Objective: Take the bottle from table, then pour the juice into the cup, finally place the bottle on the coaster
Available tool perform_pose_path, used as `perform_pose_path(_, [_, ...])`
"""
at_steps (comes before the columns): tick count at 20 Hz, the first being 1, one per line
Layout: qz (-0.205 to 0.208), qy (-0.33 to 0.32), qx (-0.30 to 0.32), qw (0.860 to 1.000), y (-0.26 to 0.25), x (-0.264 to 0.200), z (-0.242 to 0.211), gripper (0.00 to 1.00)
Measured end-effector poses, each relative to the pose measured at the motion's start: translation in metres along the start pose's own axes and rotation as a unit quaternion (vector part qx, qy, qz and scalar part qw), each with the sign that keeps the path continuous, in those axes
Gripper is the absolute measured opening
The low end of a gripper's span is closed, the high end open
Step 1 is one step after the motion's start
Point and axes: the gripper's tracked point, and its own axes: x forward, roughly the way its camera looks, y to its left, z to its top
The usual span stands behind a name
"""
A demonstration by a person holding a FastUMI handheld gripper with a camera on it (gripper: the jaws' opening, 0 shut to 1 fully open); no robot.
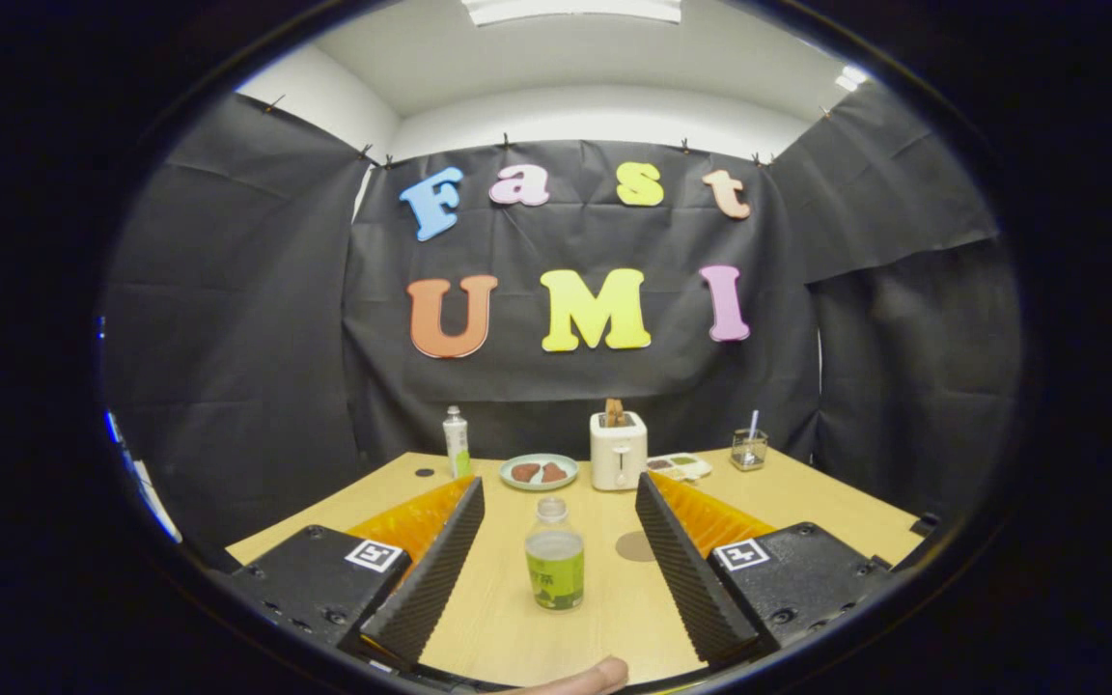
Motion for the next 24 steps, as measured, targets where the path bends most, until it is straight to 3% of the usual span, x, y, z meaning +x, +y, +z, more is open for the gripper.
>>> perform_pose_path(14, [-0.045,0.061,-0.021,0.997,0.0,0.08,-0.103,1.0])
perform_pose_path(24, [-0.043,0.026,-0.01,0.999,-0.005,0.125,-0.107,1.0])
